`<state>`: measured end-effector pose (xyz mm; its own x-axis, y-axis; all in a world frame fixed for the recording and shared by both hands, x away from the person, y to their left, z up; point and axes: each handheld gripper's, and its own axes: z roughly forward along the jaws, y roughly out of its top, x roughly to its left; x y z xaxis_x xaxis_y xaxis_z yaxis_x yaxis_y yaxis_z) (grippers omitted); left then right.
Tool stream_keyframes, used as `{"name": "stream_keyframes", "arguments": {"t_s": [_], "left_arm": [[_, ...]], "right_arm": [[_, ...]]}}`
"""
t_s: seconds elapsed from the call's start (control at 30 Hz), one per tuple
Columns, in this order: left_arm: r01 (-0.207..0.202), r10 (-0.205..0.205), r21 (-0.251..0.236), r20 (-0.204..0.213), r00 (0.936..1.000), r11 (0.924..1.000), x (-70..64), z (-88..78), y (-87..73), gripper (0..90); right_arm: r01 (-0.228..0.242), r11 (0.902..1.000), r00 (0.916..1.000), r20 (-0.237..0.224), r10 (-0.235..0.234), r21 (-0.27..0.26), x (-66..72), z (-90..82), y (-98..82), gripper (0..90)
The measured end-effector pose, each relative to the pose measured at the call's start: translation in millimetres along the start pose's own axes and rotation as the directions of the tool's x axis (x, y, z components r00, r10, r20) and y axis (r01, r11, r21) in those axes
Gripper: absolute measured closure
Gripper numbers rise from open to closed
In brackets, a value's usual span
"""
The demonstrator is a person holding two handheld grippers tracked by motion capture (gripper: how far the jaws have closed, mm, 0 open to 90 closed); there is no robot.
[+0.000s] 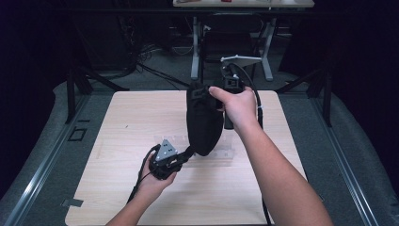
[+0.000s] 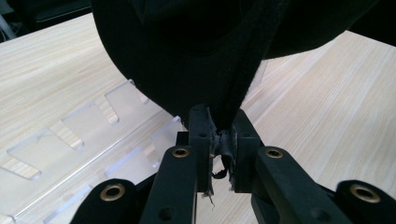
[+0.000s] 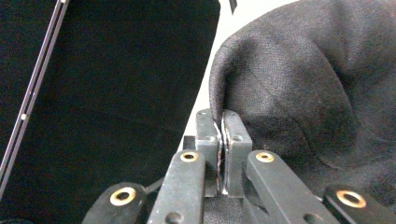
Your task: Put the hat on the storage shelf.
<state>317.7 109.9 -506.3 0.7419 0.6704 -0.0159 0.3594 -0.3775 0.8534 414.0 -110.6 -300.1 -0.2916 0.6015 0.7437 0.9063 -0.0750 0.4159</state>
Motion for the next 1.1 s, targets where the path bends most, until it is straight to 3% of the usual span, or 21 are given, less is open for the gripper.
{"name": "stream_keyframes", "arguments": {"t_s": [0.27, 0.67, 0.9, 1.0, 1.1], "left_arm": [[0.003, -0.004, -0.007, -0.01, 0.9999, 1.0, -0.2, -0.2, -5.7, 84.1], [-0.02, 0.02, 0.002, -0.029, 0.9994, 0.9998, -2.8, 0.3, -8.5, 84.8], [0.024, -0.023, 0.013, -0.021, 0.9995, 0.9996, 4.5, 1.4, -20.1, 85.3], [0.064, -0.063, 0.044, -0.009, 0.9979, 0.997, 8.8, 8.1, -31.6, 85.2], [0.115, -0.115, 0.023, 0.01, 0.9933, 0.9931, 13.7, 9.1, -39.2, 85.2]], "right_arm": [[0.011, 0.9998, 0.9997, -0.022, -0.01, 0.017, 6.3, 14.2, -1.6, 87.4], [0.021, 0.9997, 0.997, -0.075, -0.019, 0.016, 10.5, 16.7, -4.2, 83.2], [0.029, 0.9996, 0.9961, -0.083, -0.029, 0.001, 13.4, 11.0, -4.3, 81.1], [0.026, 0.9996, 0.997, -0.072, -0.027, -0.011, 11.8, 6.9, -3.2, 81.2], [0.029, 0.9995, 0.9976, -0.062, -0.03, -0.015, 8.3, 1.3, -2.7, 81.2]]}}
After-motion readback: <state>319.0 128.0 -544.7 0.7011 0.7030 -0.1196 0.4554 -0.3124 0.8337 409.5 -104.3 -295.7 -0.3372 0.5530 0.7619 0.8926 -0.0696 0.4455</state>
